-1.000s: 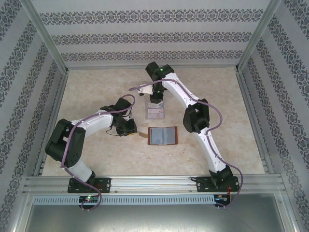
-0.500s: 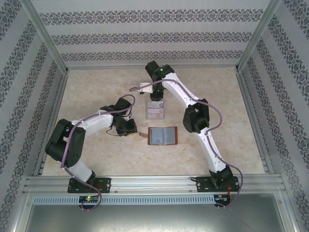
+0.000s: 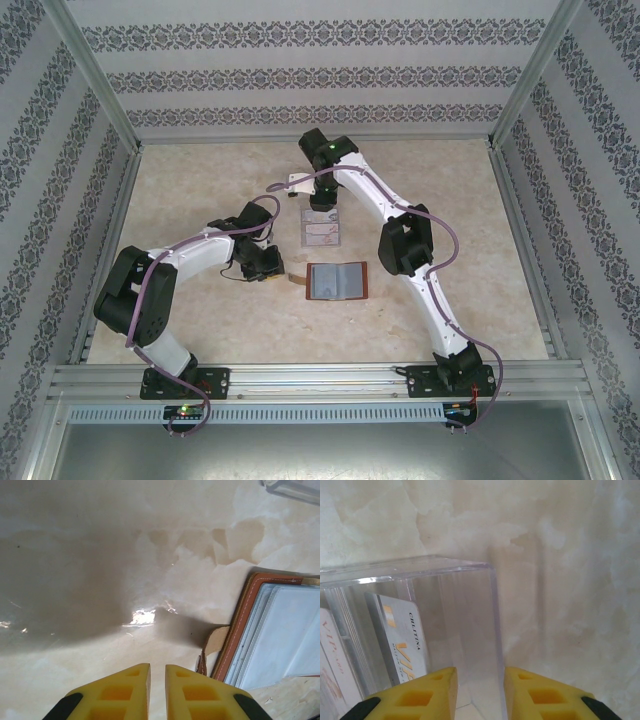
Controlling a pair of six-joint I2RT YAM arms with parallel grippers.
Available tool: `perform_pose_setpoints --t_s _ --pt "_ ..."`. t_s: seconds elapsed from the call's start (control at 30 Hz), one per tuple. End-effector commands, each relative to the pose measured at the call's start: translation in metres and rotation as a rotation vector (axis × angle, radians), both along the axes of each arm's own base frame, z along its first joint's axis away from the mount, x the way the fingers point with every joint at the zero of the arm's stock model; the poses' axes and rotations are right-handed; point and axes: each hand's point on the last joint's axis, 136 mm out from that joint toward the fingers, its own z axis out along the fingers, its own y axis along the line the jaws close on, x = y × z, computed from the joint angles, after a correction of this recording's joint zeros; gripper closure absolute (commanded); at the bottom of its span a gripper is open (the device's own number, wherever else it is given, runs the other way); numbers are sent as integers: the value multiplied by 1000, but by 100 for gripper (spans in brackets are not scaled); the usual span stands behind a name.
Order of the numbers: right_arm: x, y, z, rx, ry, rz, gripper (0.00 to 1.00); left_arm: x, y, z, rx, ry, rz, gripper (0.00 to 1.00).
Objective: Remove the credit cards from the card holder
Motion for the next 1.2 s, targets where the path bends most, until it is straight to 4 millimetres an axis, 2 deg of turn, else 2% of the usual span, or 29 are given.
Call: perform_pose_setpoints --t_s 0.0,0.2,0.43,0.63,0.73,0.87,1.03,1.17 --pt "-15 1 -5 -16 46 17 68 5 0 6 -26 -19 14 85" --pt "-16 1 1 -18 40 20 67 4 0 6 -27 -18 11 85" --pt "-23 3 20 9 35 37 67 5 -1 7 -28 -21 11 85" --pt "-29 3 25 9 37 52 67 5 -1 8 -28 -23 11 85" --pt "-24 2 27 5 14 36 67 6 -1 10 -30 -27 8 85" --pt "-32 4 32 32 41 36 68 8 -2 11 -32 -31 6 85" --pt "-33 4 43 84 43 -34 68 12 -5 18 -42 -49 -1 85" --pt "-33 5 56 183 70 -189 69 16 -10 24 -63 -69 -14 86"
